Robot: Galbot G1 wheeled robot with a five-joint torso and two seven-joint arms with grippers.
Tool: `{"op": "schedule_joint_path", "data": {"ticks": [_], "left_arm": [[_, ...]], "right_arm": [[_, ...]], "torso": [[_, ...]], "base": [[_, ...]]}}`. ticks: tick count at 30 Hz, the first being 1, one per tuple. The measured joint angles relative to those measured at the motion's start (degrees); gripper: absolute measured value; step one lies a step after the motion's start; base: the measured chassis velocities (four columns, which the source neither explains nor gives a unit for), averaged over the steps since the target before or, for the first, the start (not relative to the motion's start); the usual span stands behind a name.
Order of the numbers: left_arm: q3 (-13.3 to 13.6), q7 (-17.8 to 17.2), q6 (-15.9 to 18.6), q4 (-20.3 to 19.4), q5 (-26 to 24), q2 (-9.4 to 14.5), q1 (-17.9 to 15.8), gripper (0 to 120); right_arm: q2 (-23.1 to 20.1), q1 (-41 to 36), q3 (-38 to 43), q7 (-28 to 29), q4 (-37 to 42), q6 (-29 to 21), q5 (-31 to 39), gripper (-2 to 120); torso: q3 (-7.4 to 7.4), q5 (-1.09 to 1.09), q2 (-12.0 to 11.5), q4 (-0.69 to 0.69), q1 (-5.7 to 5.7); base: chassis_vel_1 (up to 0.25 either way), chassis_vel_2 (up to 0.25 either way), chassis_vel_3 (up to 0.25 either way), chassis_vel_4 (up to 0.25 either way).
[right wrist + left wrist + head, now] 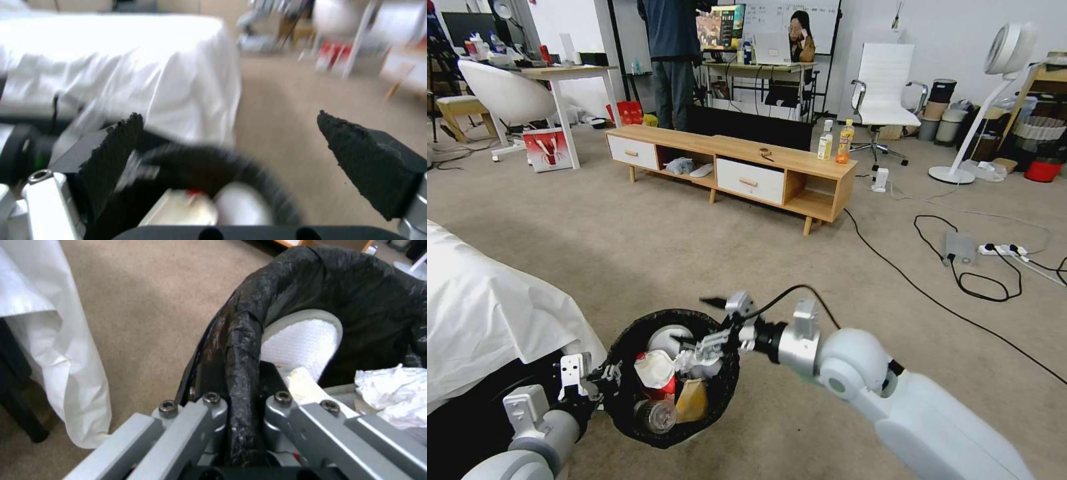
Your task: Pick up the trash bin and place the garbage on the floor into it.
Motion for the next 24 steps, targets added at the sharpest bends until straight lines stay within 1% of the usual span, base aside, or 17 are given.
{"op": "schedule_joint_path", "data": {"ticks": [3,4,5,7,8,9,11,13,14,15,16,18,19,20,21,23,24], "left_arm": [[-0.03,-0.02,-0.03,-0.12,0.0,-0.08,0.0,4],[-0.07,-0.02,-0.03,-0.23,0.0,-0.11,0.01,4],[-0.07,-0.02,-0.03,-0.23,0.0,-0.11,0.01,4],[-0.32,-0.06,-0.04,-0.56,-0.02,-0.18,0.11,4],[-0.32,-0.06,-0.04,-0.56,-0.02,-0.18,0.11,4],[-0.41,-0.07,-0.04,-0.66,-0.03,-0.22,0.14,4],[-0.75,-0.1,-0.23,-0.98,-0.04,-0.31,0.11,4],[-0.75,-0.1,-0.23,-0.98,-0.04,-0.31,0.11,4],[-0.92,-0.1,-0.4,-1.1,-0.04,-0.32,0.03,4],[-0.96,-0.1,-0.43,-1.14,-0.05,-0.33,0.01,4],[-0.96,-0.1,-0.43,-1.14,-0.05,-0.33,0.01,4],[-0.95,-0.11,-0.5,-1.21,-0.06,-0.3,-0.18,4],[-0.88,-0.11,-0.53,-1.21,-0.06,-0.26,-0.26,4],[-0.88,-0.11,-0.53,-1.21,-0.06,-0.26,-0.26,4],[-0.81,-0.14,-0.55,-1.22,-0.08,-0.17,-0.38,4],[-0.78,-0.15,-0.56,-1.22,-0.11,-0.12,-0.44,4],[-0.72,-0.15,-0.56,-1.21,-0.14,-0.01,-0.57,4]], "right_arm": [[0.18,-0.07,2.46,0.0,0.84,1.31,-0.49,100],[0.58,-0.01,5.27,0.0,1.63,2.08,-0.76,100],[0.58,-0.01,5.27,0.0,1.63,2.08,-0.76,100],[0.65,0.11,11.17,0.97,2.54,2.89,-0.84,100],[0.65,0.11,11.17,0.97,2.54,2.89,-0.84,100],[0.38,-0.07,12.44,1.4,2.69,2.9,-0.85,100],[-1.4,-2.76,18.13,3.76,3.23,2.87,-1.31,100],[-1.4,-2.76,18.13,3.76,3.23,2.87,-1.31,100],[-2.81,-6.91,22.16,5.82,3.57,2.75,-2.55,100],[-3.4,-9.49,24.42,6.66,3.66,2.73,-3.6,100],[-3.4,-9.49,24.42,6.66,3.66,2.73,-3.6,100],[-4.74,-17.15,31.5,8.59,3.66,2.7,-7.11,100],[-5.05,-19.97,33.85,9.36,3.67,2.76,-7.97,100],[-5.05,-19.97,33.85,9.36,3.67,2.76,-7.97,100],[-5.2,-22.92,36.29,10.39,3.69,2.87,-8.7,100],[-5.2,-24.46,37.46,10.85,3.69,3.07,-9.07,100],[-4.92,-27.21,39.59,11.38,3.42,3.8,-9.85,100]], "torso": [[0.0,0.0,0.0,0.0,0.0],[0.0,0.0,0.0,0.0,0.0],[0.0,0.0,0.0,0.0,0.0],[0.0,0.0,0.0,0.01,0.0],[0.0,0.0,0.0,0.01,0.0],[0.0,0.0,0.0,0.02,0.0],[0.0,0.0,0.0,0.01,0.0],[0.0,0.0,0.0,0.01,0.0],[0.0,0.01,0.0,-0.01,0.0],[0.0,0.01,0.01,0.0,0.0],[0.0,0.01,0.01,0.0,0.0],[0.0,0.02,0.01,-0.04,0.0],[-0.01,0.02,0.01,-0.01,0.0],[-0.01,0.02,0.01,-0.01,0.0],[0.0,0.01,0.01,0.0,0.0],[-0.01,0.01,0.01,0.0,0.0],[-0.01,0.0,0.01,0.01,0.0]], "base": [[0.0,0.0,0.0,0.0],[0.0,0.0,0.0,0.0],[0.0,0.0,0.0,0.0],[0.0,0.0,0.0,0.0],[0.0,0.0,0.0,0.0],[0.0,0.0,0.0,0.0],[0.0,0.0,0.0,0.0],[0.0,0.0,0.0,0.0],[0.0,0.0,0.0,0.0],[0.0,0.0,0.0,0.0],[0.0,0.0,0.0,0.0],[0.0,0.0,0.0,0.0],[0.0,0.0,0.0,0.0],[0.0,0.0,0.0,0.0],[0.0,0.0,0.0,0.0],[0.0,0.0,0.0,0.0],[0.0,0.0,0.0,0.0]]}}
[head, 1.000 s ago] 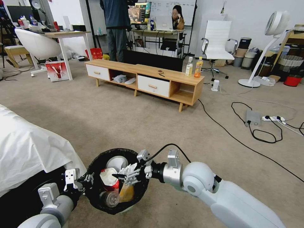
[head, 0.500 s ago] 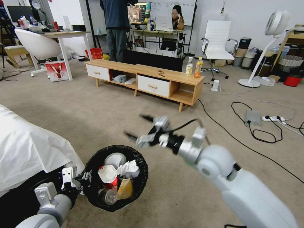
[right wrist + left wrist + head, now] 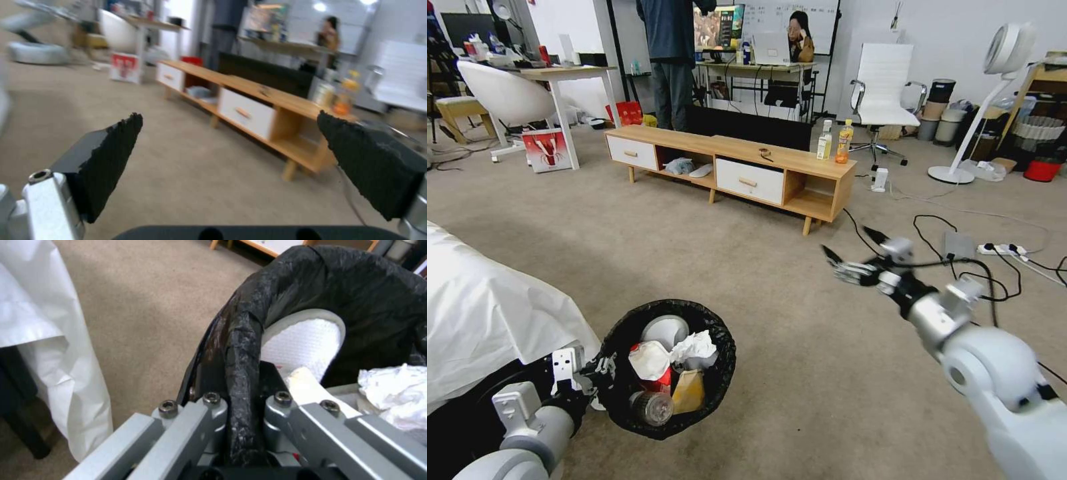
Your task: Pick up the trash bin and place the garbage on the floor into it.
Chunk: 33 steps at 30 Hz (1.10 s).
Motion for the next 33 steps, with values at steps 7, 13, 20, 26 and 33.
{"op": "schedule_joint_path", "data": {"ticks": [7,13,20,26,33], "left_arm": [[0.16,-0.01,-0.01,0.28,-0.2,0.49,-0.27,4],[0.34,-0.05,-0.01,0.77,-0.22,0.64,-0.49,4],[0.38,-0.05,-0.06,0.92,-0.48,0.88,-0.55,4],[0.34,-0.12,-0.06,0.76,-0.68,1.1,-0.57,4],[0.31,-0.12,-0.06,0.19,-0.89,0.85,-0.29,4]], "right_arm": [[2.46,-5.28,4.8,0.32,-1.73,2.08,-2.82,100],[5.47,-7.28,7.01,0.76,-2.52,2.77,-4.21,100],[7.59,-8.03,7.46,0.93,-2.59,3.35,-5.1,100],[8.37,-8.45,7.67,0.97,-2.54,3.74,-5.37,100],[9.13,-8.6,7.64,1.0,-2.2,4.2,-5.44,100]], "torso": [[0.0,-0.01,0.0,0.0,0.0],[0.0,-0.01,0.0,-0.01,0.0],[0.0,-0.01,0.0,-0.01,0.0],[0.0,-0.01,0.0,-0.02,0.0],[0.0,-0.01,0.0,-0.02,0.0]], "base": [[-0.006,-0.009,-0.01,-0.015],[-0.068,-0.064,-0.059,-0.07],[-0.09,-0.107,-0.099,-0.09],[-0.115,-0.114,-0.108,-0.123],[-0.118,-0.118,-0.112,-0.121]]}}
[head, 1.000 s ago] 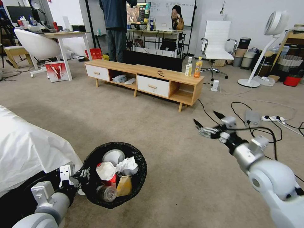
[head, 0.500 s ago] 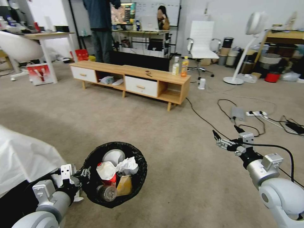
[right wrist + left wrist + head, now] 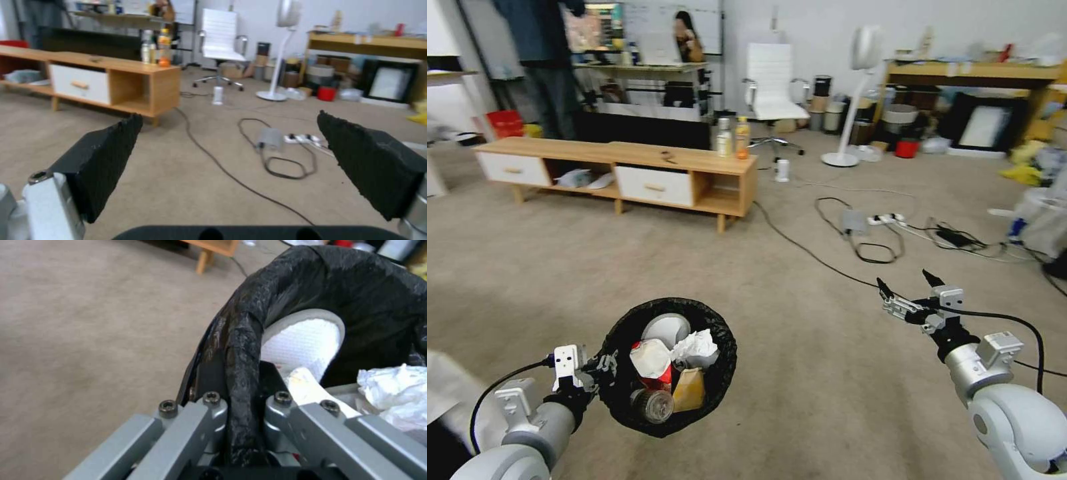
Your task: Pick up the trash bin and place the garbage on the floor into it.
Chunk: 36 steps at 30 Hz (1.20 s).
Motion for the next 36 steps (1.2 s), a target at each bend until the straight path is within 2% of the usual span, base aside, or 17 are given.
{"op": "schedule_joint_path", "data": {"ticks": [5,11,16,36], "left_arm": [[0.09,0.02,0.0,-0.26,-0.05,-0.16,0.01,4],[0.11,-0.03,0.0,-0.36,-0.05,-0.28,0.12,4],[0.12,-0.04,0.0,-0.28,-0.05,-0.26,-0.06,4],[0.09,-0.02,-0.01,0.82,-0.34,-0.16,-0.77,4]], "right_arm": [[0.56,-0.15,-0.21,0.0,0.12,0.3,-0.12,100],[0.97,-0.17,-0.35,-0.01,0.13,0.49,-0.23,100],[1.97,0.14,-0.48,-0.01,0.01,0.54,-0.36,100],[6.31,-2.47,-0.74,-0.02,-0.09,2.16,-3.24,100]], "torso": [[0.0,0.0,0.0,-0.02,0.0],[0.0,0.0,0.0,0.06,0.0],[0.0,0.0,-0.01,0.01,0.0],[0.0,0.01,-0.01,0.01,0.0]], "base": [[-0.063,-0.085,-0.07,-0.073],[0.0,0.0,0.0,0.0],[0.0,0.0,0.0,0.0],[0.0,0.0,0.0,0.0]]}}
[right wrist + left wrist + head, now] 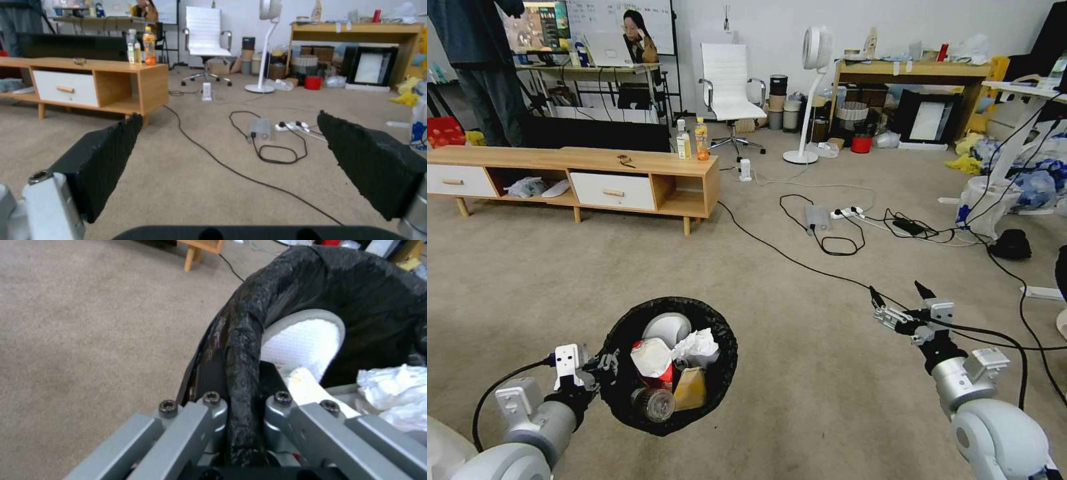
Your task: Pick up the trash bin and place the garbage on the floor into it.
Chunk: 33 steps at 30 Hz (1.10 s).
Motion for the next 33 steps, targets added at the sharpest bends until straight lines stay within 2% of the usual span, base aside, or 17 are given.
{"op": "schedule_joint_path", "data": {"ticks": [11,21,33], "left_arm": [[0.05,0.01,-0.02,-0.06,-0.23,-0.36,-0.44,4],[0.43,0.01,-0.02,0.65,-0.23,-0.66,-1.01,4],[0.87,-0.45,0.82,5.18,-1.46,-0.42,-1.46,4]], "right_arm": [[5.32,-4.2,2.34,0.39,1.97,2.58,-4.33,100],[7.66,-4.51,2.67,0.44,2.51,3.04,-6.89,100],[9.42,-4.3,2.51,0.18,1.34,4.02,-9.09,100]], "torso": [[0.0,-0.01,0.0,-0.01,0.0],[0.0,0.0,0.0,0.0,0.0],[0.0,-0.01,0.0,0.0,0.0]], "base": [[0.0,0.0,0.0,0.0],[0.0,0.0,0.0,0.0],[0.0,0.0,0.0,0.0]]}}
